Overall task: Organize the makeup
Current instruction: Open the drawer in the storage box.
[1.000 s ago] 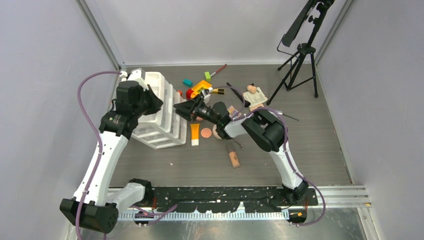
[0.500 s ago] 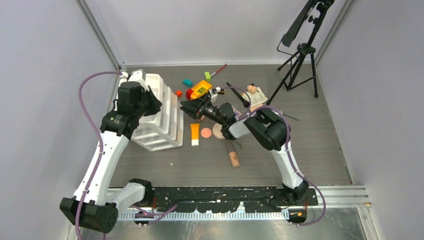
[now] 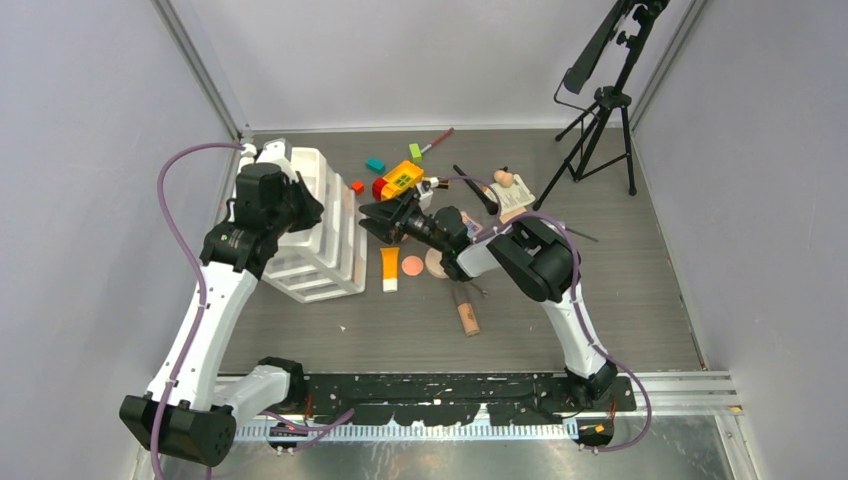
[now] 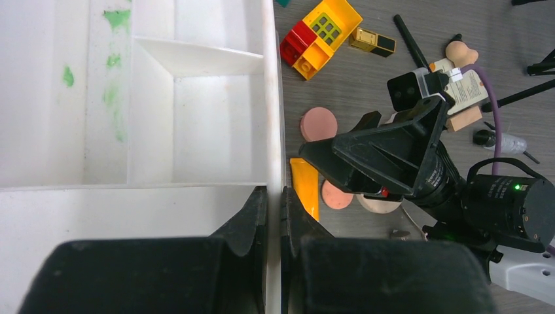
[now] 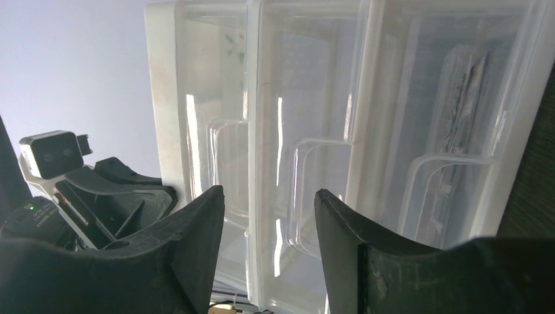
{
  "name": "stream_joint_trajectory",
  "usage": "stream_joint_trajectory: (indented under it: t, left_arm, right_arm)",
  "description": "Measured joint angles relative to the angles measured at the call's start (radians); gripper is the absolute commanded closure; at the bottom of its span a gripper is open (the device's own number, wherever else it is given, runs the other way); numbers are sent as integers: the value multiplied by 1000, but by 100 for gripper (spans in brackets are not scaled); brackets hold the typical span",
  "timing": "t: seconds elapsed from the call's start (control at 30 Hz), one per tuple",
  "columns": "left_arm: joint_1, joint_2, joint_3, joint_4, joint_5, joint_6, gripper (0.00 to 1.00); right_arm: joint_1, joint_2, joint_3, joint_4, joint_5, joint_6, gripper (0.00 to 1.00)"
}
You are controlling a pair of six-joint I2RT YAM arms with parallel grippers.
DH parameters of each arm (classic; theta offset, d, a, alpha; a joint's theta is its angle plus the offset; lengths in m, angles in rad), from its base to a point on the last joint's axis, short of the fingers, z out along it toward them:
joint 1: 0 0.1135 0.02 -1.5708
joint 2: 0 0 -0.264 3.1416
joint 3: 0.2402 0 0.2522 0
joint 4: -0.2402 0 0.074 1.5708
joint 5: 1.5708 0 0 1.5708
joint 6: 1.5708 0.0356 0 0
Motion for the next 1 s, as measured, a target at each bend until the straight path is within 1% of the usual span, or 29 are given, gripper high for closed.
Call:
stream_joint_trajectory:
  t: [0.2,0.4,0.5,0.73,1.0]
  left_arm:
    - [0,2,0,2,3,0,100]
    - [0,2,0,1,5,0,100]
    - [0,2,0,-1,3,1,100]
    - [0,2,0,-1,2,1,100]
    - [0,2,0,-1,3,0,100]
  right_arm:
    - [24,0,34,-4,-7,0,41]
    - [46,8,68,-4,-8,0,32]
    - [47,13,68,-3,-8,-2,30]
    - [47,13,68,-62,-7,-33,30]
    - [52,39,89,-62,-10,-26,29]
